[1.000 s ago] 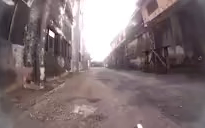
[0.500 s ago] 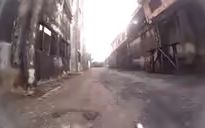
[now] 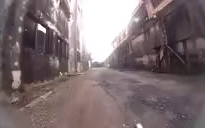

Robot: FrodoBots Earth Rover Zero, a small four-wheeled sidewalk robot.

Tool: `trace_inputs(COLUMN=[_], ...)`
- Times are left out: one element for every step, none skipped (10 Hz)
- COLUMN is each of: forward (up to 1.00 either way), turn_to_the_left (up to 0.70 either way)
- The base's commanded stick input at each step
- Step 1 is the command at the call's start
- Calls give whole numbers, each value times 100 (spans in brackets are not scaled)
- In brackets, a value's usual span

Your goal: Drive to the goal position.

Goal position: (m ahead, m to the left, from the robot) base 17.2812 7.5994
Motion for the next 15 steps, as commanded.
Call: trace_inputs(forward=[100, 100, 100, 100, 100, 100, 100, 100, 100, 100, 100, 100, 100, 100, 100], turn_to_the_left=[41, 41, 25, 4, 1, 1, 1, 1, 1, 1, 1, 1, 1, 1, 1])
